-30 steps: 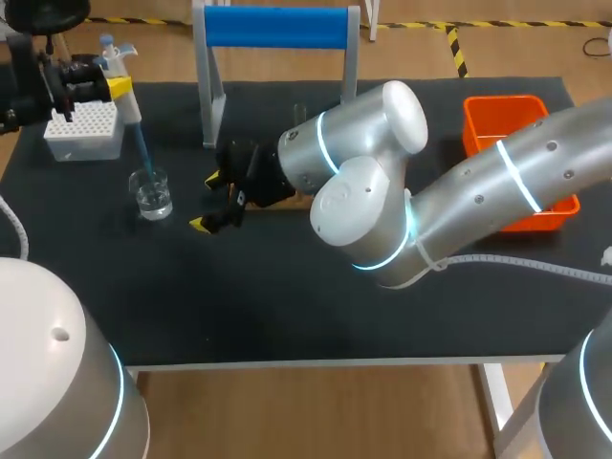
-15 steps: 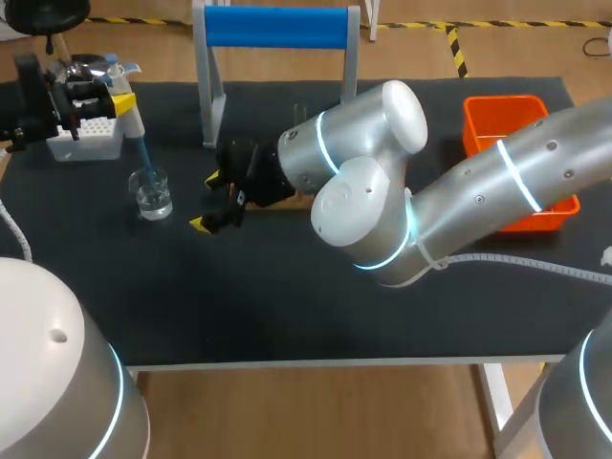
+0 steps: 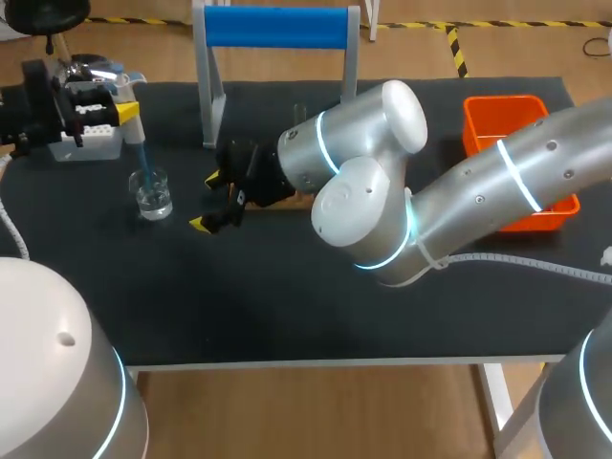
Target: Invert the test tube, pick up the pipette, mount the tip to pipette, aspirate from beaker and dispense into the tube, eject the tip, return the pipette, and cap with the stopper.
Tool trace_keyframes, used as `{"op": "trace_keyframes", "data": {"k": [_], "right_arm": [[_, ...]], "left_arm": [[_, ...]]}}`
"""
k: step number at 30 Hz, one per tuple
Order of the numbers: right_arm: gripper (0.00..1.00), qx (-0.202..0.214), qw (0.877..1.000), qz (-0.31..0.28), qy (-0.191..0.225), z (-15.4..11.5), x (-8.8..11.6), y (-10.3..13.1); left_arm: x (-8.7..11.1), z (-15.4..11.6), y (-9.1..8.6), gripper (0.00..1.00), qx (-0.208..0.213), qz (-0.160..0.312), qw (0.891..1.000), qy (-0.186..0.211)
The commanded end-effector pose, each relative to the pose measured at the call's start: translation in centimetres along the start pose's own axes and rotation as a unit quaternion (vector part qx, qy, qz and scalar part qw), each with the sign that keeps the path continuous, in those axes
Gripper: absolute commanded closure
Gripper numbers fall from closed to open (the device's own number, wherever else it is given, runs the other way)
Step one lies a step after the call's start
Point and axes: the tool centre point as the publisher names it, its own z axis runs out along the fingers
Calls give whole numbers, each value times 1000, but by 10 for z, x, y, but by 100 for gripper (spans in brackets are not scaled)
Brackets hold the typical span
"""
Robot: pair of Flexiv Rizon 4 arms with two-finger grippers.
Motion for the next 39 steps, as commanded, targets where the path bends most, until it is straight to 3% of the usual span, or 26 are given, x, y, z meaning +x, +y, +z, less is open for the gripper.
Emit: {"op": "trace_keyframes", "data": {"k": [1,29,39], "right_arm": [[0,6,1000,0,2,-3,-1,2],[0,6,1000,0,2,-3,-1,2],[0,-5,998,-42,37,-47,11,34]], "left_arm": [[-1,1,1,100,-1,2,1000,-2],[-1,-1,1,100,2,3,1000,-10],[-1,-1,1,100,2,3,1000,-10]]}}
